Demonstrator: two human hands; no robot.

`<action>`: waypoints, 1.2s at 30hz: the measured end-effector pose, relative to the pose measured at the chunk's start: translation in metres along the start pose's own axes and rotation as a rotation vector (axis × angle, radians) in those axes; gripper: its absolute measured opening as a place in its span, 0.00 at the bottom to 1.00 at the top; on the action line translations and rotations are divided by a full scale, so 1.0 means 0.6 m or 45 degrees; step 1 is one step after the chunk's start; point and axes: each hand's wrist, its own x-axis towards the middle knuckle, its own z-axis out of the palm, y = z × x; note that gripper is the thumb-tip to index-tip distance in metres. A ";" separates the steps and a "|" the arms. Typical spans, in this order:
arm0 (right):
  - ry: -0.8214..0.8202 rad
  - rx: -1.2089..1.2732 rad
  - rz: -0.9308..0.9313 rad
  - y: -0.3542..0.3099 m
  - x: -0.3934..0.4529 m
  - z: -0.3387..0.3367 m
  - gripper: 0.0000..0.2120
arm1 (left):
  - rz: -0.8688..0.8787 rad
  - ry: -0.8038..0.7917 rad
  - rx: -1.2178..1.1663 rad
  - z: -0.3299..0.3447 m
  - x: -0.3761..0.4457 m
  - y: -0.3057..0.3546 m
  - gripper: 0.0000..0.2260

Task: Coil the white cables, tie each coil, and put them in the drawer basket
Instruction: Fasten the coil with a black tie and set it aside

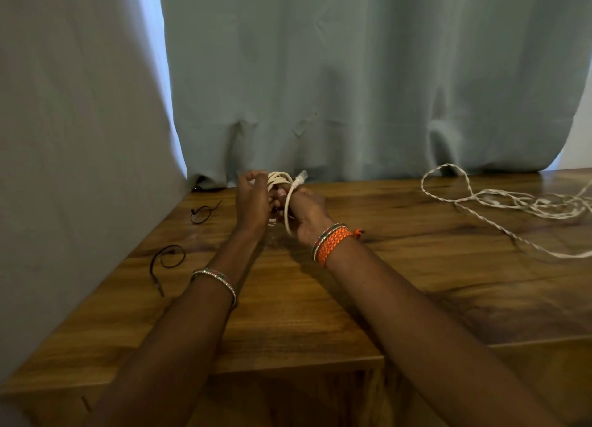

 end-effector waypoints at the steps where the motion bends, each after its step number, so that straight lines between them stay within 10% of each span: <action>1: 0.014 -0.017 0.019 0.003 -0.001 0.002 0.11 | 0.012 0.050 0.081 0.002 -0.001 -0.005 0.07; 8: 0.255 -0.068 0.010 0.030 0.012 0.008 0.05 | 0.329 0.040 0.418 0.014 -0.035 -0.009 0.01; 19: 0.386 -0.041 -0.106 0.009 0.041 -0.018 0.06 | 0.078 -0.360 0.029 0.040 -0.055 -0.012 0.06; 36: 0.231 0.096 0.050 0.014 0.055 -0.026 0.08 | 0.292 -0.413 0.354 0.033 -0.050 -0.028 0.10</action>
